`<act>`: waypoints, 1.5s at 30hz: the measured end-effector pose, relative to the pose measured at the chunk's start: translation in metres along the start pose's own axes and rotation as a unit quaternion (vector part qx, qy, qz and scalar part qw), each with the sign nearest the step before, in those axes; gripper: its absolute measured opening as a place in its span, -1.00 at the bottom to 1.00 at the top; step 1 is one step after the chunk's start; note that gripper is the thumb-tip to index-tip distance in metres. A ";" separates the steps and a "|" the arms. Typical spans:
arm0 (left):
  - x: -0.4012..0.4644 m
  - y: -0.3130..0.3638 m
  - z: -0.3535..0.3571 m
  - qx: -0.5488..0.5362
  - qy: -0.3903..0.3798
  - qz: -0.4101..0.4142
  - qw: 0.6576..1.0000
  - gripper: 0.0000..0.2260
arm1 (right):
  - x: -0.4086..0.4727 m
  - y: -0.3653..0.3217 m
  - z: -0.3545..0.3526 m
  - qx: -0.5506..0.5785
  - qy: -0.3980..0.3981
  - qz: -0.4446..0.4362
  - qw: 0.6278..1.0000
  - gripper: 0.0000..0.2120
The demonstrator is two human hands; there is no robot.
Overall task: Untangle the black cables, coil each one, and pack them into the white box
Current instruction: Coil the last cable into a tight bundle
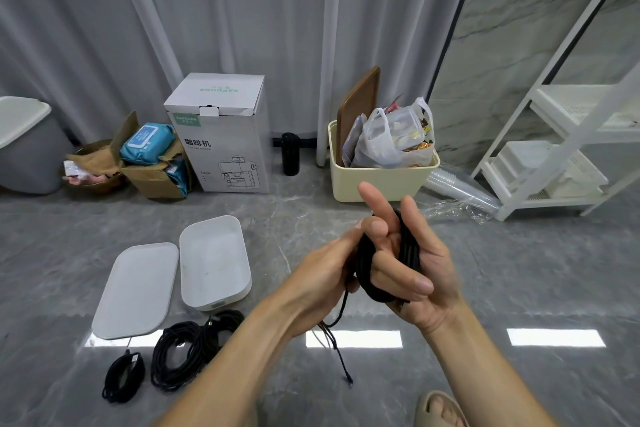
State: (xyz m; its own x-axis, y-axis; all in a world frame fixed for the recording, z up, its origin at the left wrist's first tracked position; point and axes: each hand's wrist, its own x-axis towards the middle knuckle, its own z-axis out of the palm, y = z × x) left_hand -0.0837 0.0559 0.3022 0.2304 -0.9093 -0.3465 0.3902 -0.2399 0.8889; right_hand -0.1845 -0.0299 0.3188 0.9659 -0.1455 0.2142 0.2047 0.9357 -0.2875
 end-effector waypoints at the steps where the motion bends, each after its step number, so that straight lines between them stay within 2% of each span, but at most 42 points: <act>1: 0.000 0.001 0.000 -0.014 0.000 0.004 1.000 -0.43 | 0.000 0.000 0.001 -0.002 -0.004 0.002 1.000 -0.54; 8: -0.005 0.004 0.003 0.003 -0.019 0.013 1.000 -0.59 | -0.001 0.000 0.004 -0.029 0.010 -0.008 1.000 -0.52; 10: -0.006 0.007 0.001 -0.013 -0.034 -0.003 0.999 -0.51 | 0.000 -0.002 0.005 -0.012 0.023 -0.014 1.000 -0.50; 14: -0.007 0.012 -0.008 -0.028 -0.071 -0.045 0.996 -0.32 | -0.003 -0.015 0.003 -0.026 0.137 -0.020 0.990 -0.49; 16: -0.008 0.012 -0.009 -0.034 -0.071 -0.063 0.995 -0.31 | -0.005 -0.022 0.002 -0.049 0.184 -0.045 0.981 -0.51; 19: -0.008 0.013 -0.010 -0.002 -0.077 -0.080 0.994 -0.31 | 0.001 -0.019 0.005 -0.066 0.213 -0.101 0.969 -0.52; 22: -0.008 0.014 -0.013 0.029 -0.068 -0.087 0.993 -0.30 | 0.003 -0.019 0.013 -0.189 0.268 -0.167 0.930 -0.50; 27: -0.011 0.017 -0.015 0.070 -0.045 -0.086 0.993 -0.30 | 0.008 -0.018 0.017 -0.298 0.321 -0.178 0.881 -0.50; 29: -0.013 0.019 -0.012 0.127 0.007 -0.046 0.991 -0.35 | 0.008 -0.017 0.016 -0.329 0.336 -0.174 0.865 -0.53; 32: -0.016 0.023 -0.005 0.237 0.072 0.027 0.969 -0.42 | 0.007 -0.015 0.012 -0.372 0.353 -0.168 0.842 -0.57; 35: -0.019 0.027 -0.002 0.256 0.103 0.074 0.958 -0.44 | 0.005 -0.013 0.005 -0.432 0.373 -0.147 0.808 -0.56; 39: -0.020 0.030 -0.003 0.252 0.116 0.111 0.954 -0.46 | 0.002 -0.009 0.000 -0.529 0.376 -0.059 0.758 -0.58; 43: -0.021 0.037 -0.004 0.225 0.111 0.102 0.963 -0.50 | 0.001 -0.004 0.008 -0.552 0.350 0.080 0.752 -0.61; 45: -0.020 0.038 -0.005 0.221 0.113 0.093 0.964 -0.51 | 0.000 -0.002 0.010 -0.557 0.328 0.143 0.749 -0.53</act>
State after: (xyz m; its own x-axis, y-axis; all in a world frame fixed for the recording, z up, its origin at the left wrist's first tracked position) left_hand -0.0686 0.0668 0.3418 0.4674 -0.8653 -0.1809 -0.0840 -0.2472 0.9653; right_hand -0.1863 -0.0289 0.3292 0.7905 -0.4591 -0.4053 -0.3740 0.1620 -0.9131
